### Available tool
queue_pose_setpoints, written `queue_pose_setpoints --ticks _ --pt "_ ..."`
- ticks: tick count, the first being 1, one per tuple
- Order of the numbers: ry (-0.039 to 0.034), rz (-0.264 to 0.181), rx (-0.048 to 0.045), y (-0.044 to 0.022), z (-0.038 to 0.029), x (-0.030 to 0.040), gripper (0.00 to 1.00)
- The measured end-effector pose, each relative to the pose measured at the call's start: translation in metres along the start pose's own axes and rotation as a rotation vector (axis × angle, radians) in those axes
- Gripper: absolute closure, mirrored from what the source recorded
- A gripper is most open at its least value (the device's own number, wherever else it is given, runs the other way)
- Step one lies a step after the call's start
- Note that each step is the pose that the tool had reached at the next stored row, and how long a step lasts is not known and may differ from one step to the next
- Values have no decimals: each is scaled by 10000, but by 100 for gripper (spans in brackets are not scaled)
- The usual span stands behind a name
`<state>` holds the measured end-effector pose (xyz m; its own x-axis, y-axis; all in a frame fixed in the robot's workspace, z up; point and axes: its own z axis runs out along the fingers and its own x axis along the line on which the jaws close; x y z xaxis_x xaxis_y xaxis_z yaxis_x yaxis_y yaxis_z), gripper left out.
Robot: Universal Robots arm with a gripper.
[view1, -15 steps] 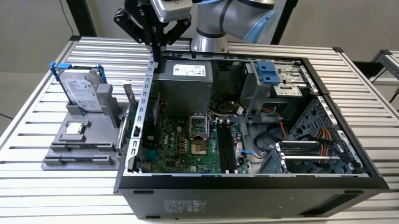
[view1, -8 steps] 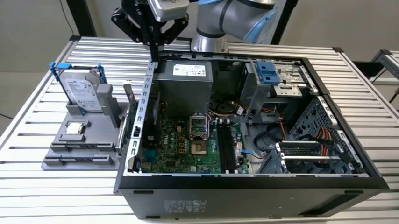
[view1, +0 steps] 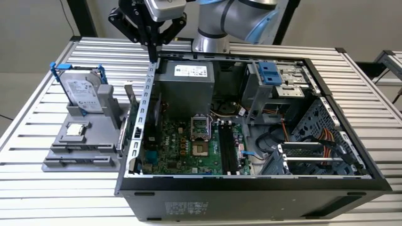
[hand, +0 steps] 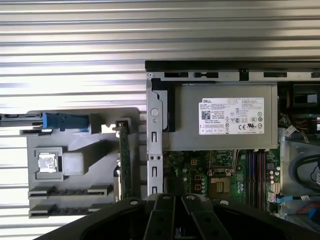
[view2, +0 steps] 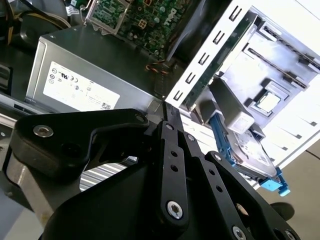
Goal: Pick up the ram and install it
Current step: 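Reach for the ram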
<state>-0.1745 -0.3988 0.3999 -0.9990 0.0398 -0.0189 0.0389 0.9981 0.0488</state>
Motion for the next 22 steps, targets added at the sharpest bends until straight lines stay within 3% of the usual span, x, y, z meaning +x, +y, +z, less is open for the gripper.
queue_pose_setpoints --ticks 22 --pt "4 -96 -2 -6 -3 162 100"
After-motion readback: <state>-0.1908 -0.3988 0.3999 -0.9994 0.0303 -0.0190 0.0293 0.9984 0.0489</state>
